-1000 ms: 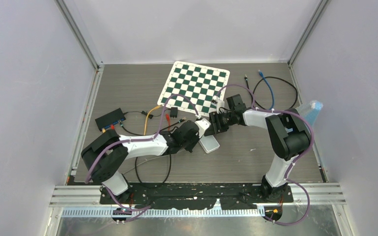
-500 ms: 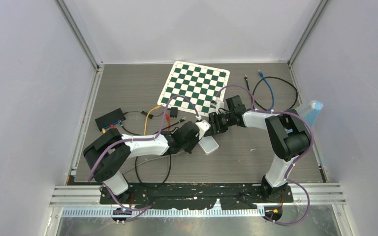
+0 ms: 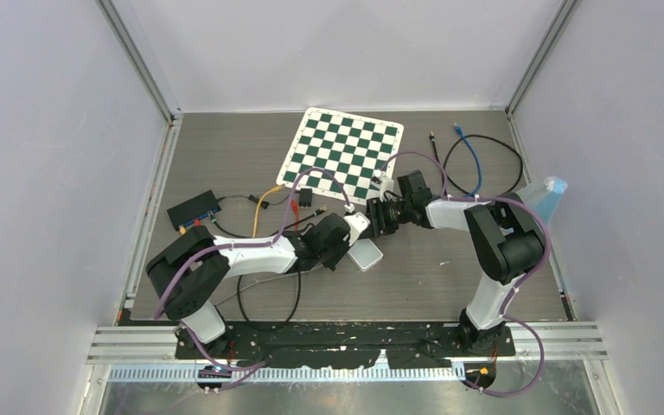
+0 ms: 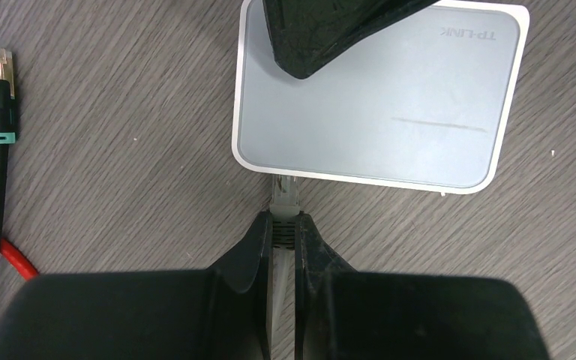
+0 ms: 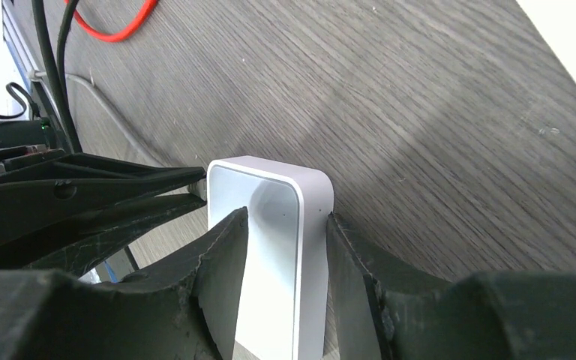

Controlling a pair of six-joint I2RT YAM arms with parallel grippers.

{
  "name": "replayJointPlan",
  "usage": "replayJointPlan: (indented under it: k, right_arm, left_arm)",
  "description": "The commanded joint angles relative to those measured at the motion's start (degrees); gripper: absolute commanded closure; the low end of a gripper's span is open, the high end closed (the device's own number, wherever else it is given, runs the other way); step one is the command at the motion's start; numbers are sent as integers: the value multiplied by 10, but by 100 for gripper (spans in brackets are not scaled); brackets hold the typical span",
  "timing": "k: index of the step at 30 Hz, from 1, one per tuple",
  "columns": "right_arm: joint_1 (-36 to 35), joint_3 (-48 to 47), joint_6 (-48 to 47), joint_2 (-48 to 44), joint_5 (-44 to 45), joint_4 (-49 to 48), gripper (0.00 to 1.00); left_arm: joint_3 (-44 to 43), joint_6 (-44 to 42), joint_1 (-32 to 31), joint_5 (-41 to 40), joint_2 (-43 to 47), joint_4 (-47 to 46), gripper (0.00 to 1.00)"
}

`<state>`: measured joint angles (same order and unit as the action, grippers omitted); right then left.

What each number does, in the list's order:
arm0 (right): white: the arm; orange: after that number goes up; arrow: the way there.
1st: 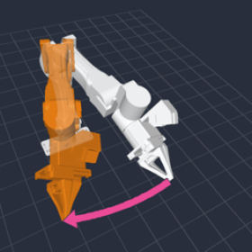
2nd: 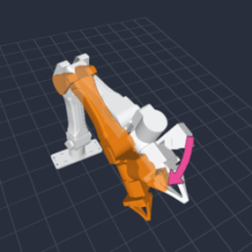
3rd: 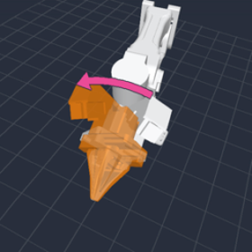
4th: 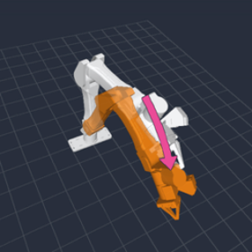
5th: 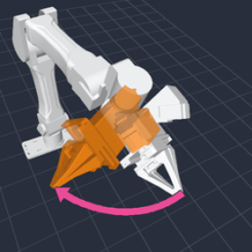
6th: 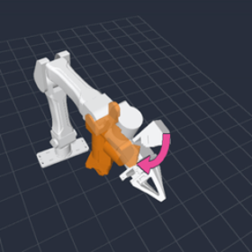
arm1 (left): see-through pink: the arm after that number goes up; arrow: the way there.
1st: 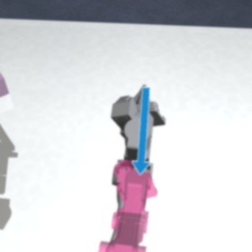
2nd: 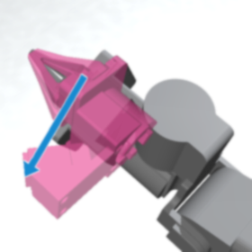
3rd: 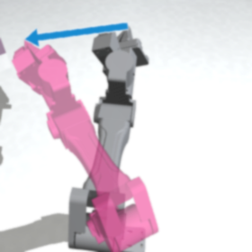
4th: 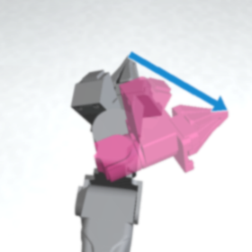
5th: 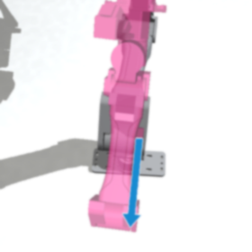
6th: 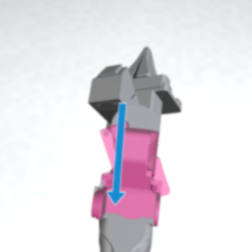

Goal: Insert the plug into the switch port
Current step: Insert the connector into the switch port.

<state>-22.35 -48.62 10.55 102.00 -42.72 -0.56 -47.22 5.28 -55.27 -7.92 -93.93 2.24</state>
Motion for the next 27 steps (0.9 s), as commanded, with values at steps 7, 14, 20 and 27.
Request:
replayJointPlan:
  k: [7,14,20,27]
  right_arm:
    - [-59,107,99,30,-48,-61,52]
    - [-58,129,92,39,-50,-47,52]
    - [-59,139,86,4,-16,-11,53]
    - [-73,202,161,-20,0,-99,54]
  left_arm:
    - [-45,-23,2,-15,-40,-204,100]
    - [-40,-82,4,-8,-36,-281,100]
    - [-76,-59,16,24,-24,-232,100]
    - [-100,-6,14,40,-38,-234,100]
